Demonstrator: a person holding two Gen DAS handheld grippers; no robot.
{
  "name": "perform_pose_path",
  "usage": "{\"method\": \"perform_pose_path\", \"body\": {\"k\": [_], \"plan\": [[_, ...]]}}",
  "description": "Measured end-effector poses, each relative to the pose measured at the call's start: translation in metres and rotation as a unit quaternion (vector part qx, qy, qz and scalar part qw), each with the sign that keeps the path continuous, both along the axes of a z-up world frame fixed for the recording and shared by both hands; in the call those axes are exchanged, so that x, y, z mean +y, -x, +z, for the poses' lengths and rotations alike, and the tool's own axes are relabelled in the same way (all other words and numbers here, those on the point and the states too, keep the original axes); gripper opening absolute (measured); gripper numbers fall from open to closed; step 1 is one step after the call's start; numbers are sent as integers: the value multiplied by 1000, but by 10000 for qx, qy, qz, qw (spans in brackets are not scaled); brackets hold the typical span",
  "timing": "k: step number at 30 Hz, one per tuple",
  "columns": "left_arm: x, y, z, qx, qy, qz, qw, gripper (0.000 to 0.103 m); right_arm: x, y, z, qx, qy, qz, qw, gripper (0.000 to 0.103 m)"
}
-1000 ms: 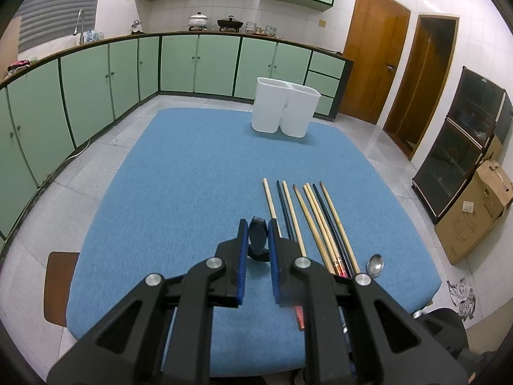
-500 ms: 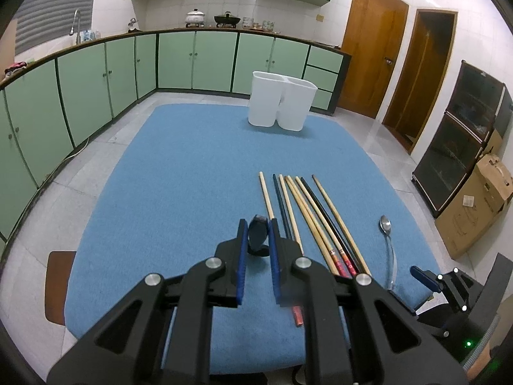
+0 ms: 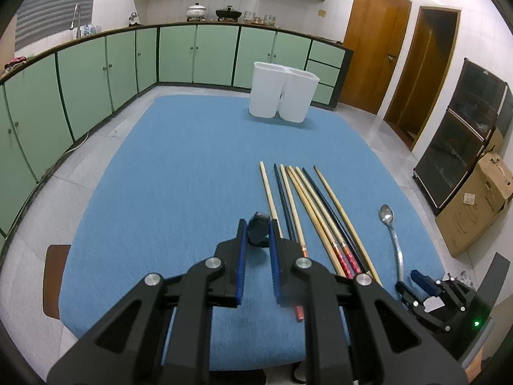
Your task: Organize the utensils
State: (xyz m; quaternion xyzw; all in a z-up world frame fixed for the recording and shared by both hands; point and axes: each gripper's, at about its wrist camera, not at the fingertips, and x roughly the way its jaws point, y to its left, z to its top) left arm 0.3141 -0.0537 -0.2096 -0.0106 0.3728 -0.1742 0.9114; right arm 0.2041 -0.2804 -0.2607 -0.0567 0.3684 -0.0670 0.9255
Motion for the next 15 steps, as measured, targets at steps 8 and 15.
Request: {"method": "perform_pose_path", "body": {"k": [8,15], "plan": [[0,-3,-5,67,9,4,10000,12,-1,1,-1,-36,-307,-489,9983,19],[2,-1,-6,-8,42,38,10000,7,-10,1,13,-101,-679,-493,9964,7]]}}
